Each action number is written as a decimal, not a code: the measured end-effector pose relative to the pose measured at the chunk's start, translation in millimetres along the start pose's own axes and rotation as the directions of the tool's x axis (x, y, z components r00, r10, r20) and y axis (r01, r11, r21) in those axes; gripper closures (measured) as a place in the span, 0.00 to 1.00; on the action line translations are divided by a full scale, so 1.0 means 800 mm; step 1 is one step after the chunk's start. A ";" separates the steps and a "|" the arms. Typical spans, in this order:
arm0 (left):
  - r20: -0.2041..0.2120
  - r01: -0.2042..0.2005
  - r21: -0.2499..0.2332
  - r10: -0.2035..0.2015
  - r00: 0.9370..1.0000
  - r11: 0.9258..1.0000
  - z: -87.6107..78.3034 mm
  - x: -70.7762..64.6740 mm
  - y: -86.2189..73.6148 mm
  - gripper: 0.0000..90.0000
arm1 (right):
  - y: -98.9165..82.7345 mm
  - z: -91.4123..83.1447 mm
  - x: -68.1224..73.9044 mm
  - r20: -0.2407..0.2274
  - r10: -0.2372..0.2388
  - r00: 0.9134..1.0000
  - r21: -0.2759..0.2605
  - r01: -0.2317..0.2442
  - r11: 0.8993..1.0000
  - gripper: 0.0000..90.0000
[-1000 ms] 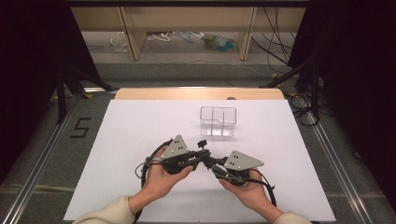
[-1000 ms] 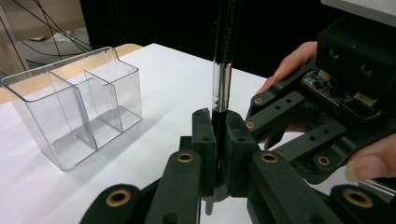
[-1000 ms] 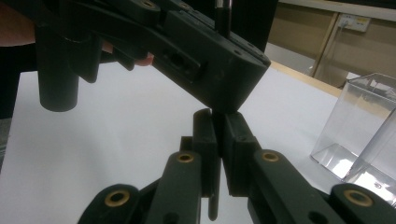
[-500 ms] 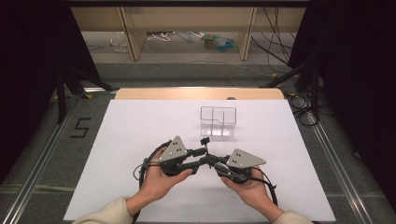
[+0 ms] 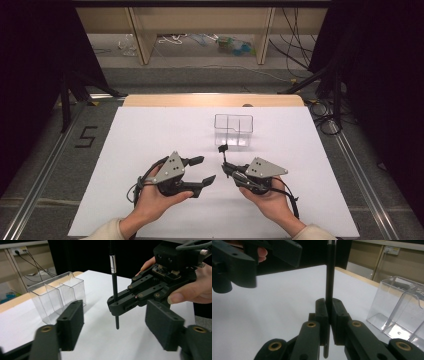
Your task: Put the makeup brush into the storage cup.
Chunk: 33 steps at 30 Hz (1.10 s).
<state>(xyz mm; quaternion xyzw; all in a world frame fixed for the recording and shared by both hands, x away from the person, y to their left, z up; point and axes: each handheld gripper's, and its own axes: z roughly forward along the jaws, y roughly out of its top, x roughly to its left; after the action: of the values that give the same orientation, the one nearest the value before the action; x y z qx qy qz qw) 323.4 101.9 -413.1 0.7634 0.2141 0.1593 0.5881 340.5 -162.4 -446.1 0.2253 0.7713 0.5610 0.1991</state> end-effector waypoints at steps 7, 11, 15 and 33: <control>-0.023 -0.011 -0.044 0.010 1.000 0.999 -0.015 0.007 -0.004 0.23 | 0.000 0.000 -0.001 -0.005 0.016 1.000 -0.020 -0.016 1.000 0.95; -0.037 0.000 -0.066 -0.003 0.999 0.998 -0.027 0.013 -0.008 0.22 | 0.001 -0.002 -0.003 0.004 0.008 1.000 -0.005 -0.008 1.000 0.95; -0.055 0.012 -0.074 -0.016 0.998 0.997 -0.038 0.017 -0.014 0.22 | 0.001 -0.002 -0.003 0.006 0.009 1.000 -0.005 -0.009 1.000 0.95; -0.109 0.026 -0.121 -0.040 0.993 0.992 -0.067 0.026 -0.029 0.19 | 0.002 -0.004 -0.005 0.018 0.028 0.999 -0.012 -0.028 1.000 0.95</control>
<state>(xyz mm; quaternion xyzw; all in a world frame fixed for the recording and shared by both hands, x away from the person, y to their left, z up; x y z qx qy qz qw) 311.9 161.9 -421.8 0.7134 0.2492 0.2042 0.6224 342.4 -166.6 -443.2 0.2400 0.7628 0.5662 0.1997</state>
